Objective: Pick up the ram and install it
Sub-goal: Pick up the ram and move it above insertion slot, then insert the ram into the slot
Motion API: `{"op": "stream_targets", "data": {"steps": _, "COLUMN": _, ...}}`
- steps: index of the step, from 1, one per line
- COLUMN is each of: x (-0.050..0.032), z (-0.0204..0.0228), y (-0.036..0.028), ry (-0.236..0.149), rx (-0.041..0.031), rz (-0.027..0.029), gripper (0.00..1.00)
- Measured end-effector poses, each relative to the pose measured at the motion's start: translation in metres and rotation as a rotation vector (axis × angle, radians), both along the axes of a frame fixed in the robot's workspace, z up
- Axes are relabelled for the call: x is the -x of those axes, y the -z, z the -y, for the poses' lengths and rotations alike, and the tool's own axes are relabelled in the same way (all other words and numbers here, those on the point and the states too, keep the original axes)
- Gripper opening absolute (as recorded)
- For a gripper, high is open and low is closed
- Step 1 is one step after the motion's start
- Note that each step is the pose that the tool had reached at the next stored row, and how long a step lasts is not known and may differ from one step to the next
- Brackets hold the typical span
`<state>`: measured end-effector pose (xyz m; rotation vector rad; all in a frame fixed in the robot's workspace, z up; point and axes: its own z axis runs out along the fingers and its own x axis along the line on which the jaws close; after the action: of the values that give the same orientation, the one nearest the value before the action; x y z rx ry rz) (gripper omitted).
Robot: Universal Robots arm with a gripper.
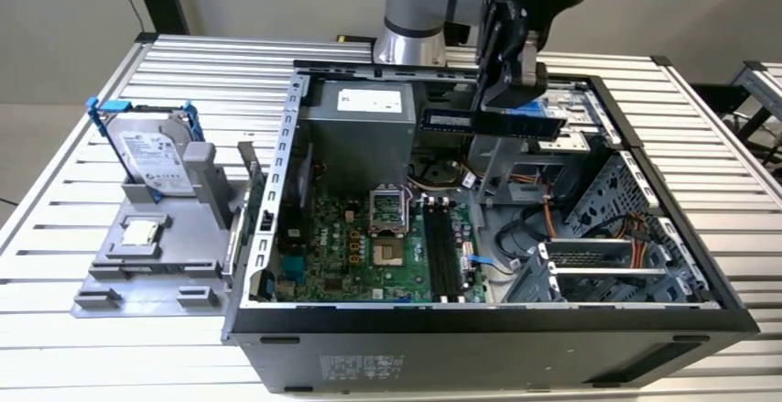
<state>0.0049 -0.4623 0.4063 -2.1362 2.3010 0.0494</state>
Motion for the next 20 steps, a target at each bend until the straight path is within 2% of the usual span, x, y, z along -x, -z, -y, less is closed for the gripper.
{"op": "stream_targets", "data": {"steps": 15, "x": 0.0005, "z": 0.0000, "y": 0.0000, "ry": 0.147, "rx": 0.0000, "rz": 0.0001, "gripper": 0.00}}
{"op": "stream_targets", "data": {"steps": 20, "x": 0.0006, "z": 0.0000, "y": 0.0000, "ry": 0.206, "rx": 0.0000, "rz": 0.0000, "gripper": 0.00}}
